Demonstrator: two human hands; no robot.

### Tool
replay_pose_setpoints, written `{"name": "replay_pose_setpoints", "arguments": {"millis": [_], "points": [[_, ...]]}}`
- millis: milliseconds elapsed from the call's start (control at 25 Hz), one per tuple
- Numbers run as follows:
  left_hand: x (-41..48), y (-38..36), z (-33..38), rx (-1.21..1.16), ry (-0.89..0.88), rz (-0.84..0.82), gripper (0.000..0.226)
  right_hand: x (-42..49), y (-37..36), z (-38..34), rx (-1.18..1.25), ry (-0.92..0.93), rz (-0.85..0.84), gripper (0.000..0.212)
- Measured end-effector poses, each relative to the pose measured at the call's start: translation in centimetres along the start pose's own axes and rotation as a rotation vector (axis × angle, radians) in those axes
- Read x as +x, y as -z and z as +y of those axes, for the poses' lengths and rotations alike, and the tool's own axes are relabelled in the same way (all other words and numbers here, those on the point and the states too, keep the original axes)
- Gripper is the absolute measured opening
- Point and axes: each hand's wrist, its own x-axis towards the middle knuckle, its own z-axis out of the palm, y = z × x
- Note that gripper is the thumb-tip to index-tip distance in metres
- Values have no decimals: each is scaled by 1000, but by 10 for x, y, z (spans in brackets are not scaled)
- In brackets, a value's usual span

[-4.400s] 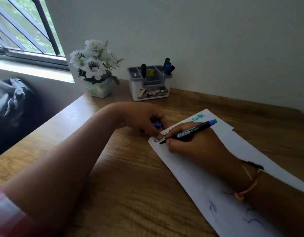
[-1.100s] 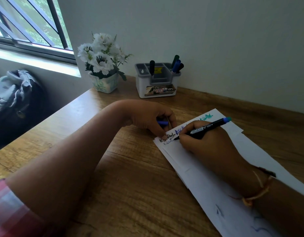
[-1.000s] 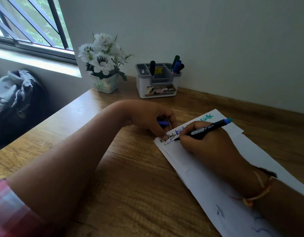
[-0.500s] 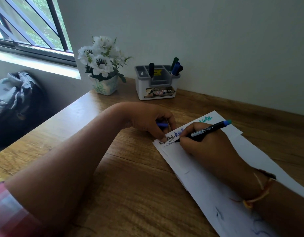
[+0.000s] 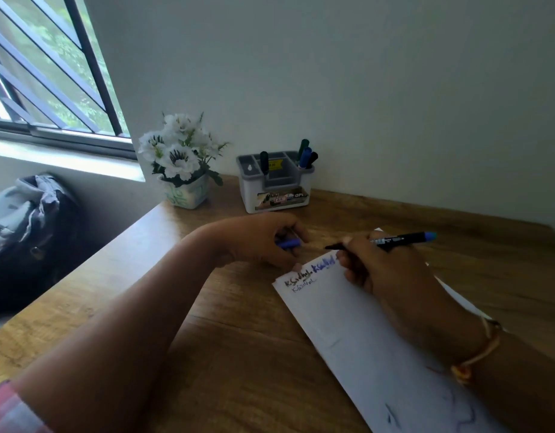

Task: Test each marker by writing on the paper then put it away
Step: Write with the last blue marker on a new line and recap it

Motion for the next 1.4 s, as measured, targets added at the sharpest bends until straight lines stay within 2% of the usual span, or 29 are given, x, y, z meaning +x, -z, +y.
{"name": "replay_pose_setpoints", "arguments": {"millis": [160,240,400,800,1040,1240,1400], "points": [[-1,-5,10,-304,-104,141,49,5,10,-15,219,51,32,16],[-2,-8,15,-358,-149,184,56,6,13,-18,234,85,12,13],[0,-10,19,-375,-167,226,64,6,13,-19,170,131,-34,13],[-2,-14,25,-381,-203,180,62,6,11,-18,177,152,-69,14],[-2,-15,25,-402,-224,186,61,7,14,-16,105,160,-110,5],[-2,-14,24,-398,-238,239,60,12,15,-16,332,10,-152,28],[-3,-14,25,-454,-243,287,56,14,16,-13,284,95,-149,26]]}}
